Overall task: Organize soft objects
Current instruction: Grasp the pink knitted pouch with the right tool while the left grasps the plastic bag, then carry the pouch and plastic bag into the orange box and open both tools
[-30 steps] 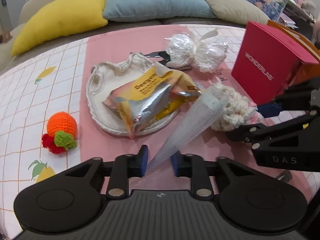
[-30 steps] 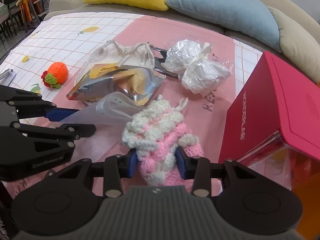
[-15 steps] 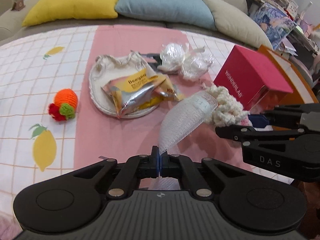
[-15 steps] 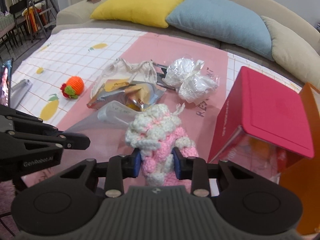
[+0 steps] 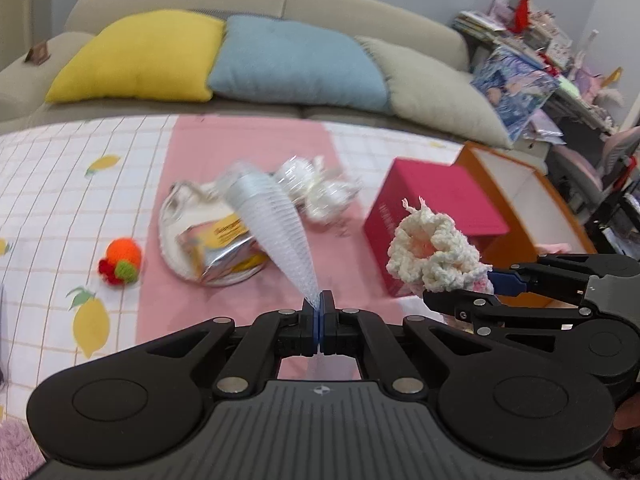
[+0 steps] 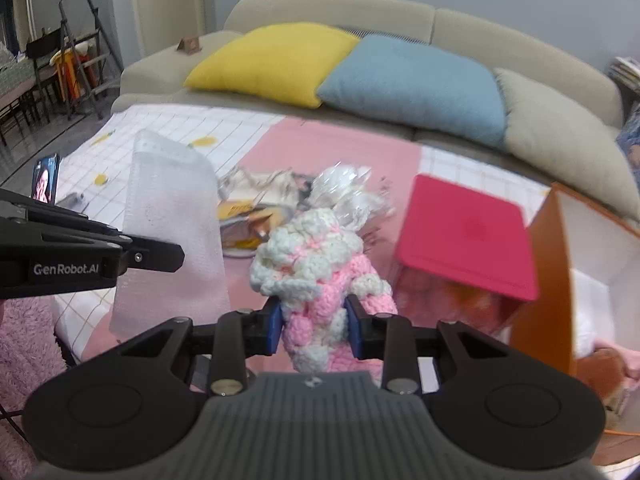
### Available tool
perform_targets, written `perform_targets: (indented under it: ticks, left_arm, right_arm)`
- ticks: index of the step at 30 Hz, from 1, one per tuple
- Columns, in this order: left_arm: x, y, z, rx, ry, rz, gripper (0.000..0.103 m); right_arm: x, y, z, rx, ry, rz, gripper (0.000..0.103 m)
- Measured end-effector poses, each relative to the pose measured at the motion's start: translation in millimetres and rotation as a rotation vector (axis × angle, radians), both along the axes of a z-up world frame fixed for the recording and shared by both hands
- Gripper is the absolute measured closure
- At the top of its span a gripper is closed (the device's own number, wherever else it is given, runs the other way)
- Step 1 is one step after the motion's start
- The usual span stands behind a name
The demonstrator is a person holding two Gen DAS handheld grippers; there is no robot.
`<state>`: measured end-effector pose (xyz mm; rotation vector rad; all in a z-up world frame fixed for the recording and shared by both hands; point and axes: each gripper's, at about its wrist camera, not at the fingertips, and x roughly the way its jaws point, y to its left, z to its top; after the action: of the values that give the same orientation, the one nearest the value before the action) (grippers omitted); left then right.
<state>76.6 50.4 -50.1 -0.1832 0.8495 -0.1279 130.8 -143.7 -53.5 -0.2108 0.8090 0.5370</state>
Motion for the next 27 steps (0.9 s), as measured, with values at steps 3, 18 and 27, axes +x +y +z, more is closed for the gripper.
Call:
perform_targets:
  ticks: [3, 18, 27]
  left_arm:
    - [0, -12, 13, 0.009, -0.039, -0.025, 0.103]
    - [57, -109, 66, -0.043, -0.217, -0.25, 0.103]
    - [106, -181, 77, -0.076, -0.247, -0.38, 0.103]
  right_arm:
    - [-1, -16, 13, 0.016, -0.028, -0.013, 0.072]
    - [40, -118, 51, -0.075, -0.171, -0.191, 0.072]
    - [94, -177, 51, -0.14, -0.119, -0.279, 0.071]
